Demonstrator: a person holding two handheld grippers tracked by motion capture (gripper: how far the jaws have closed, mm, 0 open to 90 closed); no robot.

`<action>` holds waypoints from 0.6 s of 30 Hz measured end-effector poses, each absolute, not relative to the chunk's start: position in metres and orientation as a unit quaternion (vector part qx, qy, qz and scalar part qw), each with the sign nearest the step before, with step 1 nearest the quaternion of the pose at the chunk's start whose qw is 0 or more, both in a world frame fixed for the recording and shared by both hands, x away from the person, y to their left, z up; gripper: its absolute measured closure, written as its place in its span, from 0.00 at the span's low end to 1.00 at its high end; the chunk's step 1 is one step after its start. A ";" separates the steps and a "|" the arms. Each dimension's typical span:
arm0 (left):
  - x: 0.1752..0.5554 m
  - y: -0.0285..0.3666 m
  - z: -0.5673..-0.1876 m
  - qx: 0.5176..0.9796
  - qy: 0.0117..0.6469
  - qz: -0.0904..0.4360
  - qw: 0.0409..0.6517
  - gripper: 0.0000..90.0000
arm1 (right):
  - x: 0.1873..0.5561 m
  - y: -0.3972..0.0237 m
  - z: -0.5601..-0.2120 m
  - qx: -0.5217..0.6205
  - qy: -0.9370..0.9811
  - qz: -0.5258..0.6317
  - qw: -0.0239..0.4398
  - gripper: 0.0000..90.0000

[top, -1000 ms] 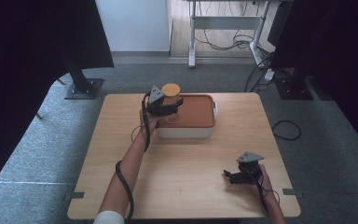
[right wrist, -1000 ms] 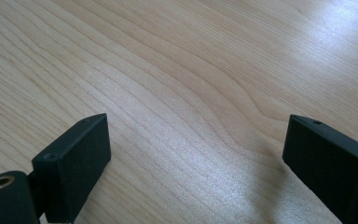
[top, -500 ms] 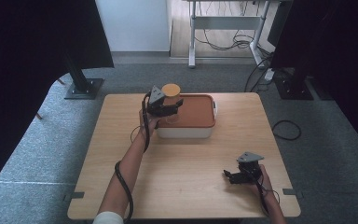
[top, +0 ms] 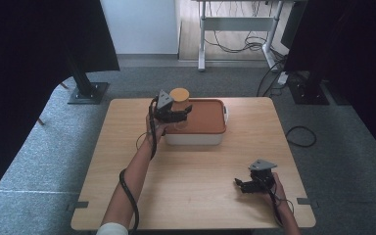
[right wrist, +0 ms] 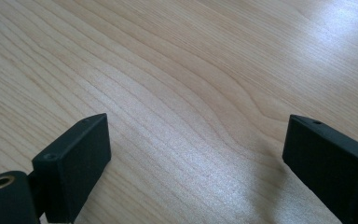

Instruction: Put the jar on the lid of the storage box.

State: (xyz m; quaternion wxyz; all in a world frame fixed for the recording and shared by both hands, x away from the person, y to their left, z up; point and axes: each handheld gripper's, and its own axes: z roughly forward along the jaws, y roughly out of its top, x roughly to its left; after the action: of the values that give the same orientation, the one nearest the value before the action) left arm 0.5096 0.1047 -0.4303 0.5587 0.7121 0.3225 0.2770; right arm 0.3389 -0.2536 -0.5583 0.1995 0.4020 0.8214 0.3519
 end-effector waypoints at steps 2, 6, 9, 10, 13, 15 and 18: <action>0.507 0.106 -0.430 0.713 0.318 0.273 0.561 0.06 | 0.339 -0.254 -0.558 0.402 0.822 0.352 0.199 0.08; 0.501 0.108 -0.428 0.717 0.310 0.274 0.561 0.04 | 0.339 -0.254 -0.558 0.401 0.822 0.352 0.198 0.08; 0.497 0.110 -0.430 0.719 0.308 0.273 0.560 0.04 | 0.339 -0.254 -0.558 0.401 0.822 0.352 0.198 0.08; 0.496 0.111 -0.431 0.718 0.309 0.269 0.563 0.04 | 0.339 -0.254 -0.558 0.401 0.822 0.352 0.199 0.08; 0.492 0.116 -0.432 0.713 0.312 0.264 0.570 0.04 | 0.339 -0.254 -0.558 0.401 0.822 0.352 0.199 0.08; 0.488 0.118 -0.433 0.713 0.311 0.265 0.570 0.04 | 0.339 -0.254 -0.558 0.401 0.822 0.352 0.198 0.08; 0.483 0.121 -0.434 0.713 0.307 0.265 0.572 0.04 | 0.339 -0.254 -0.558 0.401 0.822 0.352 0.199 0.08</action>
State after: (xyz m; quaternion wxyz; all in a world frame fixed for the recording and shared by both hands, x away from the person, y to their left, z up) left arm 0.4825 0.1211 -0.4336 0.5720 0.7129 0.3074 0.2647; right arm 0.3389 -0.2535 -0.5583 0.1986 0.4007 0.8223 0.3520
